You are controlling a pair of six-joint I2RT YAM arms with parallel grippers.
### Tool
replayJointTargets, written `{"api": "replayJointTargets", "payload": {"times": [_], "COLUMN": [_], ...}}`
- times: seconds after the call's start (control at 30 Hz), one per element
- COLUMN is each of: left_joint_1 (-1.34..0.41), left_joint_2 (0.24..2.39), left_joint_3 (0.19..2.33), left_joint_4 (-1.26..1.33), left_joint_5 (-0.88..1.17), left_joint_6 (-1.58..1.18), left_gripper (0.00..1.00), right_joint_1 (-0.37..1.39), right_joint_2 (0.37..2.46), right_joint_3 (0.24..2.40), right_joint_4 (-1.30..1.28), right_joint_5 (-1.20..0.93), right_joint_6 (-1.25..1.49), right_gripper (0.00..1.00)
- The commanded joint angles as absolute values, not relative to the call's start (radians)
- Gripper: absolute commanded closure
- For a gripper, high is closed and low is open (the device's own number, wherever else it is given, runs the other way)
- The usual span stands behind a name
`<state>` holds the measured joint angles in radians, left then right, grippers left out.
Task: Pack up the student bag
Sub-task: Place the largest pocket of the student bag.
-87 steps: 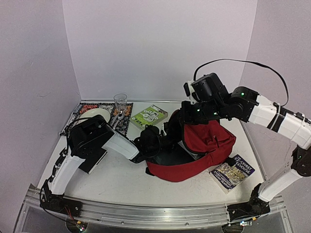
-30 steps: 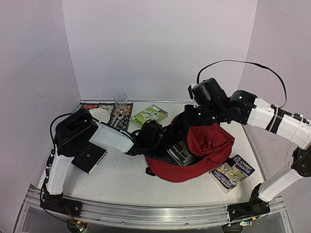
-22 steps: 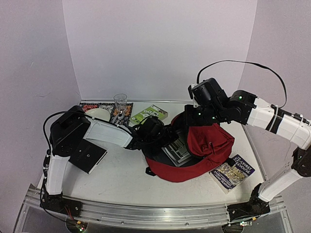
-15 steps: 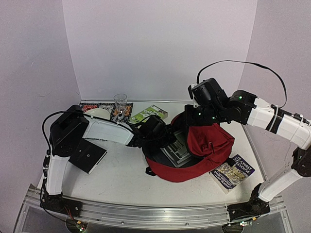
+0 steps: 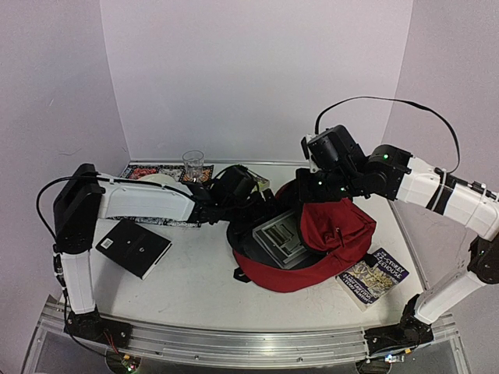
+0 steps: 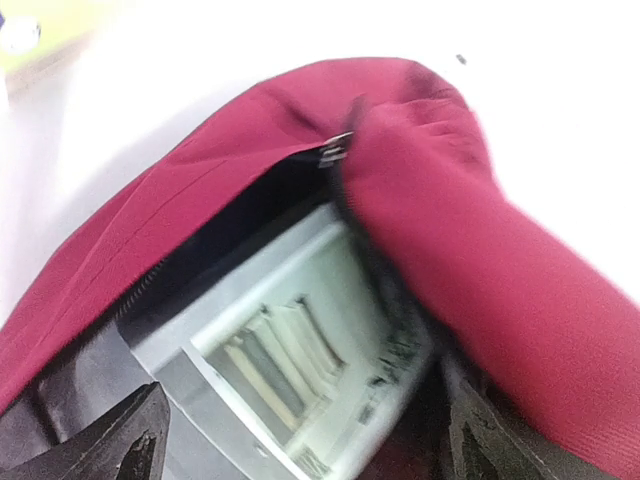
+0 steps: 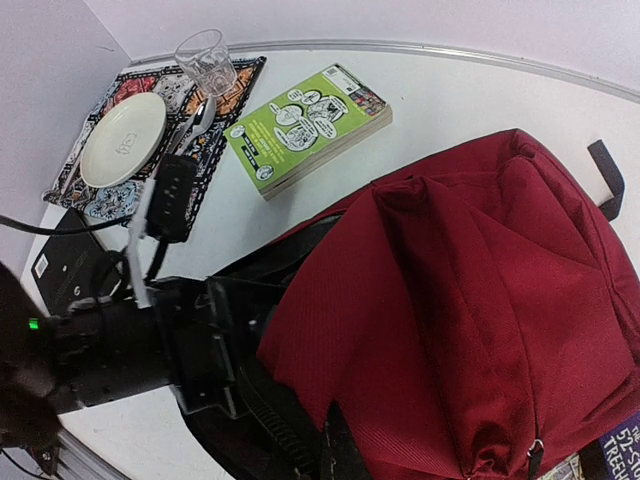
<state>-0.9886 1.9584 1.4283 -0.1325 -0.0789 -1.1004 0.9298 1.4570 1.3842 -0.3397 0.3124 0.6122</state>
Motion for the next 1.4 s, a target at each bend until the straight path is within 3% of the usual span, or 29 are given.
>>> {"api": "replayJointTargets", "payload": {"times": [0.0, 0.5, 0.9, 1.13, 1.37], "left_joint_1": [-0.990, -0.922, -0.742, -0.543, -0.301], "left_joint_2": [1.823, 1.493, 1.203, 1.172, 1.293], "left_joint_3": [1.370, 1.042, 0.833, 0.813, 0.873], "left_joint_4": [-0.137, -0.170, -0.419, -0.502, -0.516], "left_joint_5": [-0.073, -0.166, -0.308, -0.273, -0.231], "left_joint_6": [-1.067, -1.150, -1.173, -1.018, -0.808], "left_gripper": [0.00, 0.00, 0.00, 0.00, 0.00], "right_joint_1": [0.929, 0.928, 0.929, 0.929, 0.929], "right_joint_2": [1.473, 1.461, 1.475, 1.491, 1.496], "right_joint_3": [1.386, 1.327, 1.292, 1.293, 1.292], "right_joint_4": [-0.332, -0.317, -0.264, -0.256, -0.247], "right_joint_5": [0.310, 0.267, 0.178, 0.152, 0.122], "right_joint_6": [0.595, 0.585, 0.539, 0.518, 0.507], "right_gripper": [1.00, 1.00, 0.98, 0.93, 0.88]}}
